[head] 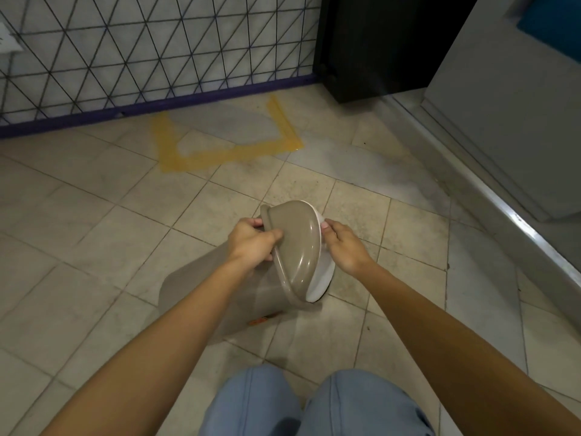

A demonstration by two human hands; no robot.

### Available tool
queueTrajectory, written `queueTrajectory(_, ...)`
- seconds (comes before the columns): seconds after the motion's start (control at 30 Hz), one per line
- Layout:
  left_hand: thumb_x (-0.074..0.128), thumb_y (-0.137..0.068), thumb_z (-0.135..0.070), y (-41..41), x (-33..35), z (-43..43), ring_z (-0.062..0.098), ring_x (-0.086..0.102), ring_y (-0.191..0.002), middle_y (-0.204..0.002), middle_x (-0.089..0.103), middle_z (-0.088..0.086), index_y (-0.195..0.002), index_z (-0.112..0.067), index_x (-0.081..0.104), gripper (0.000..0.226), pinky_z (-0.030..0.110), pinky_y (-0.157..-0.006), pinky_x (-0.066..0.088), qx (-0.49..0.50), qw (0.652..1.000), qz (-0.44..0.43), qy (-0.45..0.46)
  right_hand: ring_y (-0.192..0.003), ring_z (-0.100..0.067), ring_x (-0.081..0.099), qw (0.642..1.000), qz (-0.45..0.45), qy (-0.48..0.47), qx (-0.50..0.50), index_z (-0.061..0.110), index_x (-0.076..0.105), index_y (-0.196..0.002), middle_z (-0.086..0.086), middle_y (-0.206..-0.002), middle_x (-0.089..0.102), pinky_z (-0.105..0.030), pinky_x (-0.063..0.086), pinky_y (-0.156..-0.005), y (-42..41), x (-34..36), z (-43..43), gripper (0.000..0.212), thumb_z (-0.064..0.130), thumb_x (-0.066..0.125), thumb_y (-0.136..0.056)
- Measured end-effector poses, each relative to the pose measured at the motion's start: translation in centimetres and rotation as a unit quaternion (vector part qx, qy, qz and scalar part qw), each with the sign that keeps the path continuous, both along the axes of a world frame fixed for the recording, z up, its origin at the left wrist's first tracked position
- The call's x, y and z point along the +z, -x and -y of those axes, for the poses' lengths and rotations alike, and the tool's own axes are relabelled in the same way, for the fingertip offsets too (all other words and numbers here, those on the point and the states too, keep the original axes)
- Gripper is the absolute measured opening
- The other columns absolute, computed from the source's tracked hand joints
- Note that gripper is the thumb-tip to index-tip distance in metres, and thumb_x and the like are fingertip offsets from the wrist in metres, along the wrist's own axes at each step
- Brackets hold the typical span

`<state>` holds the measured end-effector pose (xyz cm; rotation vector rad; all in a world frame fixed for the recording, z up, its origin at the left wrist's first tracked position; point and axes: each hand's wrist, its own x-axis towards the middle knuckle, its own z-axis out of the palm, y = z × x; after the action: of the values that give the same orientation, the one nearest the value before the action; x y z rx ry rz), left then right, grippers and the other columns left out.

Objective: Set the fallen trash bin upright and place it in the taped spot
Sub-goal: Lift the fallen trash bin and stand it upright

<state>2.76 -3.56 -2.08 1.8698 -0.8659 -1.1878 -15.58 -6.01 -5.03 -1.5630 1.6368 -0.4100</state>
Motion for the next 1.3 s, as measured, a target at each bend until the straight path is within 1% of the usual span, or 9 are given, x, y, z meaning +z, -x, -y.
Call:
queueTrajectory(0.17, 0.068, -0.072, -0.011, -1.7, 1.5, 0.1, 0.012, 0.057, -0.052, -0.067, 0.062, -0.001, -0.08, -0.022, 0.056, 0.018, 0.024, -0.045, 0.046, 0.016, 0.998, -0.054, 0.03, -0.136, -0.026, 0.036, 0.999, 0.013, -0.017, -0.039, 0.013, 0.032, -0.145, -0.01, -0.15, 0.035, -0.035, 0.027, -0.109, 0.2, 0.3, 0.3, 0.061, 0.049, 0.028, -0.097)
queueTrajectory(0.27, 0.065, -0.073, -0.009, -2.9, 1.9, 0.2, 0.012, 0.055, -0.055, -0.068, 0.061, 0.0, -0.087, -0.017, 0.058, 0.017, 0.024, -0.045, 0.044, 0.039, 0.996, -0.077, 0.032, -0.13, -0.027, 0.043, 0.998, 0.024, -0.038, -0.041, 0.008, 0.039, -0.139, -0.011, -0.143, 0.046, -0.029, 0.031, -0.095, 0.7, 0.2, -0.2, 0.059, 0.048, 0.03, -0.097)
queueTrajectory(0.43, 0.061, -0.075, -0.001, -5.0, 2.3, -0.2, 0.006, 0.052, -0.041, -0.058, 0.058, -0.001, -0.082, -0.013, 0.059, 0.014, 0.017, -0.035, 0.04, 0.065, 0.99, -0.12, 0.045, -0.13, -0.029, 0.045, 0.987, 0.017, -0.161, 0.005, 0.013, 0.027, -0.145, -0.01, -0.147, 0.041, -0.038, 0.037, -0.105, 1.2, -0.9, -1.7, 0.076, 0.063, 0.036, -0.089)
queueTrajectory(0.53, 0.057, -0.076, 0.002, -6.1, 2.3, -0.6, 0.002, 0.049, -0.035, -0.044, 0.057, -0.009, -0.073, -0.012, 0.058, 0.014, 0.016, -0.033, 0.038, 0.071, 0.986, -0.135, 0.064, -0.116, -0.024, 0.053, 0.973, 0.085, -0.215, -0.001, 0.013, 0.024, -0.145, -0.009, -0.141, 0.047, -0.034, 0.049, -0.089, 0.5, -1.3, -2.3, 0.08, 0.059, 0.051, -0.084)
queueTrajectory(0.6, 0.056, -0.076, 0.001, -6.6, 2.3, -0.9, 0.001, 0.047, -0.035, -0.04, 0.055, -0.012, -0.073, -0.013, 0.056, 0.015, 0.015, -0.033, 0.036, 0.069, 0.986, -0.131, 0.07, -0.102, -0.018, 0.058, 0.971, 0.112, -0.211, -0.009, 0.012, 0.027, -0.143, -0.006, -0.13, 0.053, -0.027, 0.053, -0.076, -0.2, -1.3, -2.5, 0.073, 0.045, 0.058, -0.087)
queueTrajectory(0.7, 0.057, -0.076, -0.001, -7.2, 2.3, -1.4, 0.0, 0.049, -0.037, -0.045, 0.056, -0.01, -0.076, -0.014, 0.056, 0.014, 0.015, -0.034, 0.037, 0.071, 0.987, -0.12, 0.075, -0.097, -0.016, 0.058, 0.975, 0.102, -0.197, 0.003, 0.012, 0.033, -0.138, -0.003, -0.117, 0.054, -0.03, 0.055, -0.079, -0.8, -1.2, -2.4, 0.062, 0.035, 0.061, -0.088)
queueTrajectory(1.07, 0.053, -0.077, -0.011, -8.6, 1.3, -2.8, 0.011, 0.04, -0.045, -0.048, 0.048, -0.008, -0.067, -0.02, 0.05, 0.014, 0.025, -0.045, 0.034, 0.12, 0.981, -0.116, 0.1, -0.085, -0.007, 0.057, 0.983, 0.086, -0.16, 0.035, 0.01, 0.035, -0.137, 0.004, -0.101, 0.055, -0.013, 0.048, -0.055, -0.9, 1.8, -1.3, 0.085, 0.037, 0.08, -0.07)
queueTrajectory(1.2, 0.054, -0.083, -0.021, -8.5, 0.8, -3.0, 0.006, 0.05, -0.046, -0.049, 0.056, -0.013, -0.078, -0.02, 0.059, 0.007, 0.023, -0.045, 0.044, 0.137, 0.979, -0.12, 0.093, -0.097, -0.016, 0.058, 0.989, 0.062, -0.134, 0.03, 0.011, 0.035, -0.137, -0.002, -0.113, 0.053, -0.022, 0.052, -0.069, -0.8, 2.9, -1.1, 0.094, 0.042, 0.083, -0.062)
queueTrajectory(1.3, 0.056, -0.086, -0.032, -8.6, 0.4, -3.3, 0.01, 0.056, -0.056, -0.064, 0.063, -0.007, -0.094, -0.018, 0.065, 0.019, 0.027, -0.05, 0.048, 0.139, 0.981, -0.103, 0.084, -0.107, -0.02, 0.054, 0.992, 0.041, -0.115, 0.026, 0.013, 0.034, -0.137, -0.002, -0.118, 0.051, -0.032, 0.052, -0.085, -0.7, 3.6, -0.9, 0.101, 0.047, 0.084, -0.057)
